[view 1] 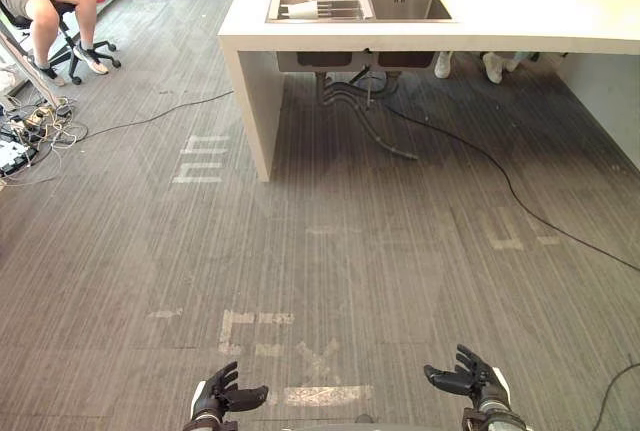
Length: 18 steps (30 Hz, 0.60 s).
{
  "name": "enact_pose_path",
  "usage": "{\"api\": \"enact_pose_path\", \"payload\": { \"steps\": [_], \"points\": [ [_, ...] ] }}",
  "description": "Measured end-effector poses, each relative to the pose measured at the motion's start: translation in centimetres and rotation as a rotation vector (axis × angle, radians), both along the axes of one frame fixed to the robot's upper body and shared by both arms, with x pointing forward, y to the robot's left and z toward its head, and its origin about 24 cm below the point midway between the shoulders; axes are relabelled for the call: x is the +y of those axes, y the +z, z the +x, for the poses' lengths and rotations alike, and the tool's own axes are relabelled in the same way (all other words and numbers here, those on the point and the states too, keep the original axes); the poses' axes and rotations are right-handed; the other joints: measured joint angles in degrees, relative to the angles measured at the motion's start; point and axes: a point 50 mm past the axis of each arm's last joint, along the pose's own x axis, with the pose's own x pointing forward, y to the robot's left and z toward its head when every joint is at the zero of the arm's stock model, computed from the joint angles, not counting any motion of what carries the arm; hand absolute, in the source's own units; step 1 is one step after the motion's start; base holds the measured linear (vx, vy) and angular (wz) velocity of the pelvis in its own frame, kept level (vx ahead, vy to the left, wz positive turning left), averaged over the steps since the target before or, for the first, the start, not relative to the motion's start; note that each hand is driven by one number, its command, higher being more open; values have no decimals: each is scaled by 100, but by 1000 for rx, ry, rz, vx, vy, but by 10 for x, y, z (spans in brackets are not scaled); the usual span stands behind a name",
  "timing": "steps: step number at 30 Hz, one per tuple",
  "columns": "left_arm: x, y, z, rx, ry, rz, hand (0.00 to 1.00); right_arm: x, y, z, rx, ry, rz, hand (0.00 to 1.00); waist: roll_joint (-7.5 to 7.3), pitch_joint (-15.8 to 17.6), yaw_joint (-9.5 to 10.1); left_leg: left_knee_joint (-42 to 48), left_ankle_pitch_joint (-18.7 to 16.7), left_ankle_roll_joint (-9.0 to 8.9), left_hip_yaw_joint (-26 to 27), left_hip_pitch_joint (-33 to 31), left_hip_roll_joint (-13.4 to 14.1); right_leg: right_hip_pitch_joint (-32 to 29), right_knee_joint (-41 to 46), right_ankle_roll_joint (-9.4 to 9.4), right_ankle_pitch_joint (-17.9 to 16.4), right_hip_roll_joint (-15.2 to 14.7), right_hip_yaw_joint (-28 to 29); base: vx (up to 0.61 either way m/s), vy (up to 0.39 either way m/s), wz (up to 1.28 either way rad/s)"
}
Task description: Walk over to the sink, pick up the cup, carry it to the dishwasher, place the cup inside the dishwasher, then close the dishwasher door
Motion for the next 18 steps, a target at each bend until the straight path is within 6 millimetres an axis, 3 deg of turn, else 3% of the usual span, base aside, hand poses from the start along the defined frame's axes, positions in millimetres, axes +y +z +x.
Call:
{"api": "enact_pose_path", "payload": {
  "steps": [11, 18],
  "points": [
    [2, 2, 0, -17, 10, 3, 90, -3, -5, -6, 39, -33, 8, 90, 2, 1, 4, 14, -4, 0, -13, 37, 6, -5, 133, -65, -58, -4, -86, -27, -16, 2],
    [6, 3, -2, -16, 29, 10, 90, -4, -8, -12, 67, -47, 13, 90, -9, -3, 8, -155, 131, 216, 9, 29, 4, -34, 31, -283, 85, 30, -115, -62, -16, 2]
  ]
}}
